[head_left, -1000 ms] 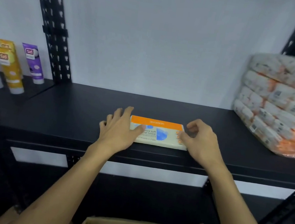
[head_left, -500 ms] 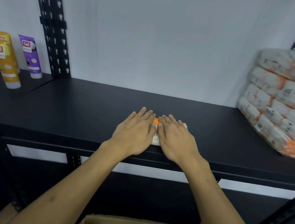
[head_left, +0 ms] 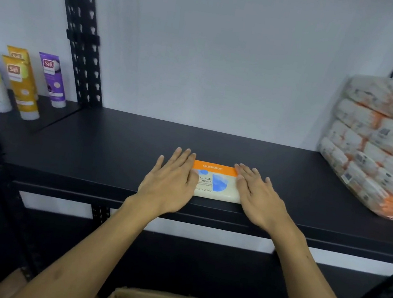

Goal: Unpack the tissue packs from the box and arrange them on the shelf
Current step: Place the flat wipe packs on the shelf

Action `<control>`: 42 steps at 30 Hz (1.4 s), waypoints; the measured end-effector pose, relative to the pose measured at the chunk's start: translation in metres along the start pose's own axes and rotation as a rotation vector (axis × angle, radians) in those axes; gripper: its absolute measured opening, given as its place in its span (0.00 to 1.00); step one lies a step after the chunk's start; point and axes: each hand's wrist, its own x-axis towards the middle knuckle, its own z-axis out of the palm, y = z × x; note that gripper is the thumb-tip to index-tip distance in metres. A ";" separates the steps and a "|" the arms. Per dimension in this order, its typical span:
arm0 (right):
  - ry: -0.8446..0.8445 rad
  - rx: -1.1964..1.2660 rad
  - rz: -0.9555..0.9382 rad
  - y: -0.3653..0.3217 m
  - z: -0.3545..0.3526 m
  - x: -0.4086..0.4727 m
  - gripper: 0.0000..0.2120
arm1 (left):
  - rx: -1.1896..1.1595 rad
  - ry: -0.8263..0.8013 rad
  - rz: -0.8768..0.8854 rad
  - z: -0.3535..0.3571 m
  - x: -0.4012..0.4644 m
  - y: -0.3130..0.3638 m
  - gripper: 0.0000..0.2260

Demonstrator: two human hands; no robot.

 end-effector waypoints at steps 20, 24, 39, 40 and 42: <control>0.076 -0.177 -0.194 -0.041 0.022 0.016 0.24 | 0.164 0.050 0.161 0.002 0.016 0.010 0.24; 0.035 -0.108 -0.163 -0.038 0.021 0.019 0.24 | 0.080 0.035 0.069 -0.001 0.013 -0.005 0.24; -0.033 0.007 -0.016 -0.022 0.006 -0.008 0.27 | -0.012 -0.028 -0.043 -0.012 -0.006 -0.023 0.24; -0.036 -0.012 -0.009 -0.023 0.003 -0.009 0.27 | -0.013 -0.025 -0.044 -0.012 -0.006 -0.023 0.24; -0.013 -0.140 -0.020 -0.028 -0.003 -0.006 0.25 | -0.030 -0.043 -0.048 -0.012 -0.006 -0.023 0.24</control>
